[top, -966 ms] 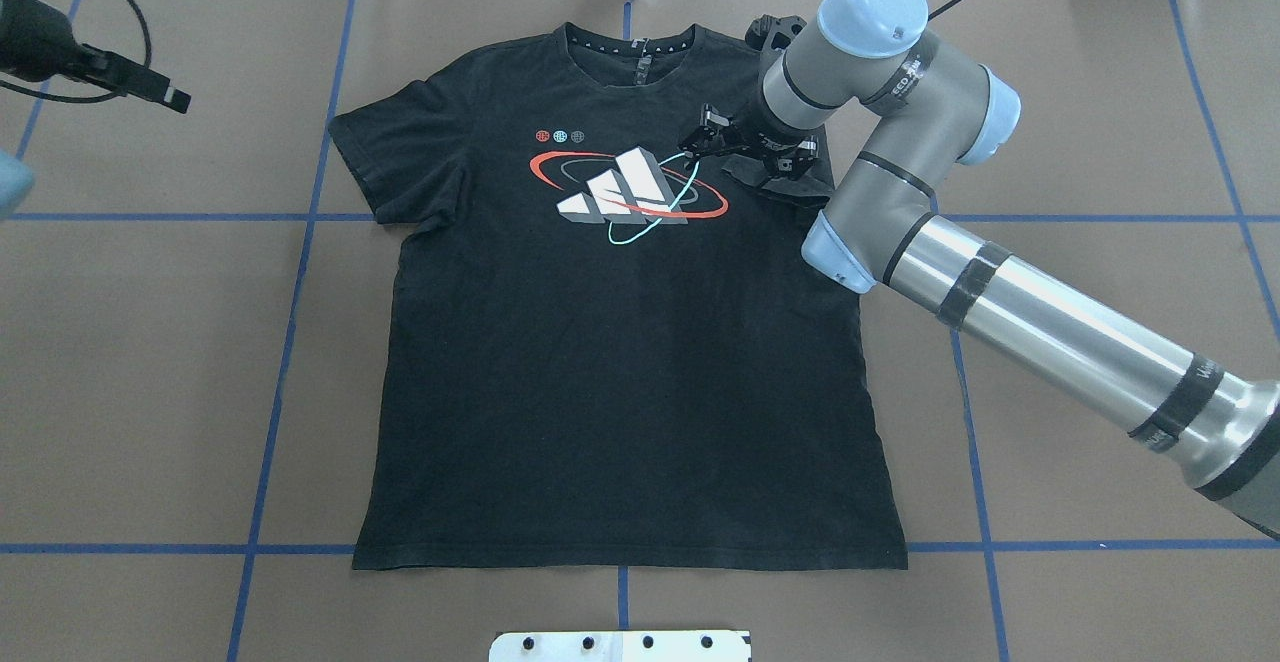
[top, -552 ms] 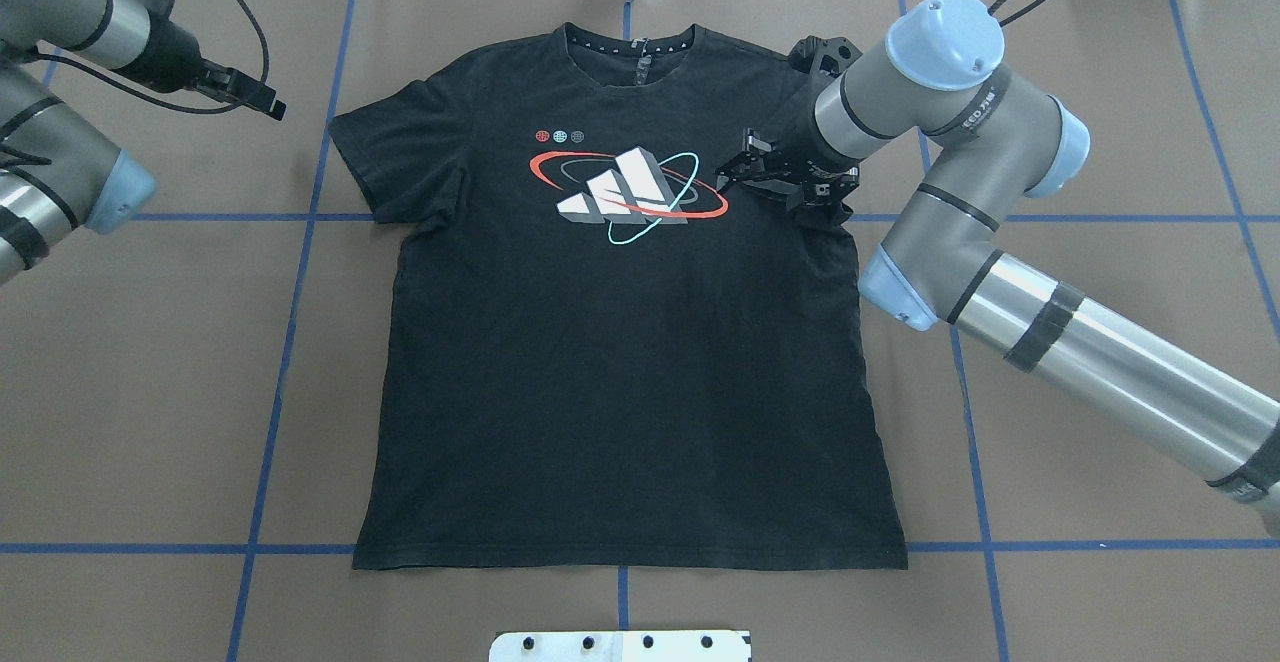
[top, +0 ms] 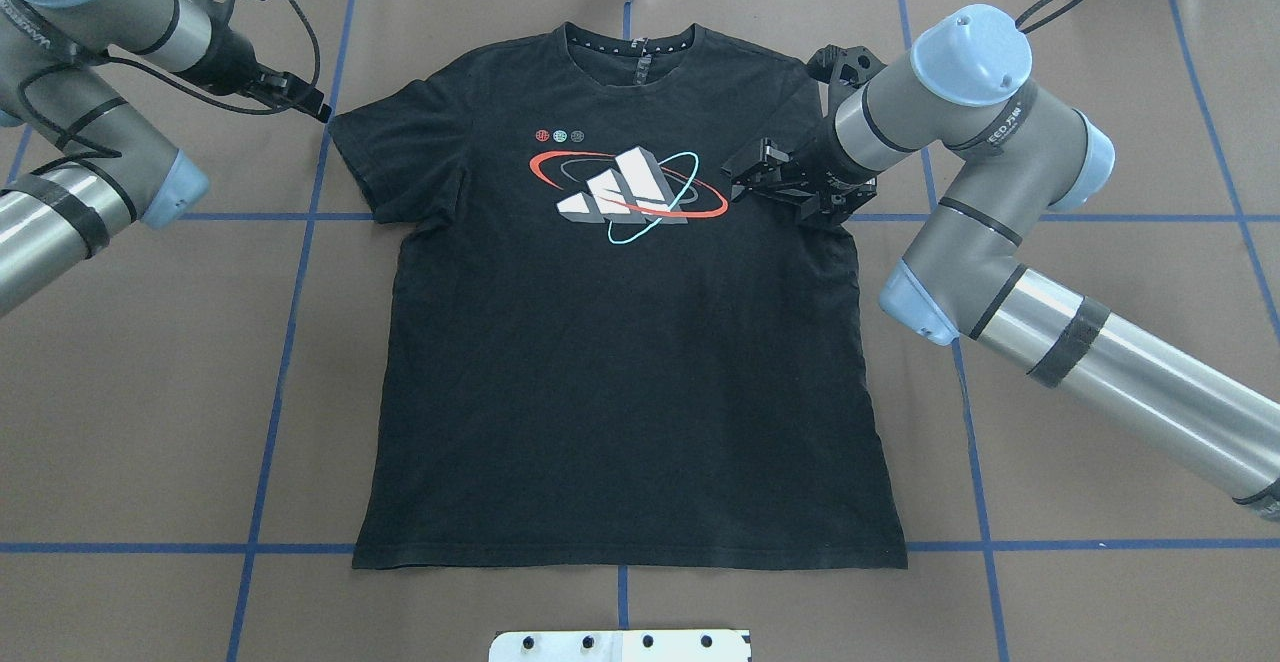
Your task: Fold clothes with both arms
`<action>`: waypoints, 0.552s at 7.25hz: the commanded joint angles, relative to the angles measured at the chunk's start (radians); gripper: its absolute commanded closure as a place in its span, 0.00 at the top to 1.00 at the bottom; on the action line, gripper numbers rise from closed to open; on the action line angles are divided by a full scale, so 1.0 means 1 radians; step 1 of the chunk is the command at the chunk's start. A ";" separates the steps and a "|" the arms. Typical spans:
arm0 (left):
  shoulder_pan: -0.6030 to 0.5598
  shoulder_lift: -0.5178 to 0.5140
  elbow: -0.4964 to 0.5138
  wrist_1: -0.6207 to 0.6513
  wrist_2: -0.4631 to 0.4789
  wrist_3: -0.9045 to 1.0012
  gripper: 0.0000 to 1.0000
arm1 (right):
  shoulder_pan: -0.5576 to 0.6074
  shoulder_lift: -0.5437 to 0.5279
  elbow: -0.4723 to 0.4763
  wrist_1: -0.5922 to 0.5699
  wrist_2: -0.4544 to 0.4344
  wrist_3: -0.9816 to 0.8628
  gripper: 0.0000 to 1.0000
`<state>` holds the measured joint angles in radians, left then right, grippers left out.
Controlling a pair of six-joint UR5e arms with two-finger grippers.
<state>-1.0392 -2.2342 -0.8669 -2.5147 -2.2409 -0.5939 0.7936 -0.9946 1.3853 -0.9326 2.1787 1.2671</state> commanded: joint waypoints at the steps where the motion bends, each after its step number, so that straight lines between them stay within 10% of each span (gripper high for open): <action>1: 0.014 -0.024 0.055 -0.048 0.000 -0.006 0.72 | -0.004 -0.004 0.000 0.000 -0.016 0.000 0.99; 4: 0.033 -0.051 0.095 -0.062 0.003 -0.017 0.60 | -0.023 -0.004 -0.006 0.000 -0.063 0.000 0.99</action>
<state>-1.0148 -2.2743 -0.7926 -2.5674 -2.2397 -0.6071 0.7794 -0.9985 1.3811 -0.9327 2.1353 1.2671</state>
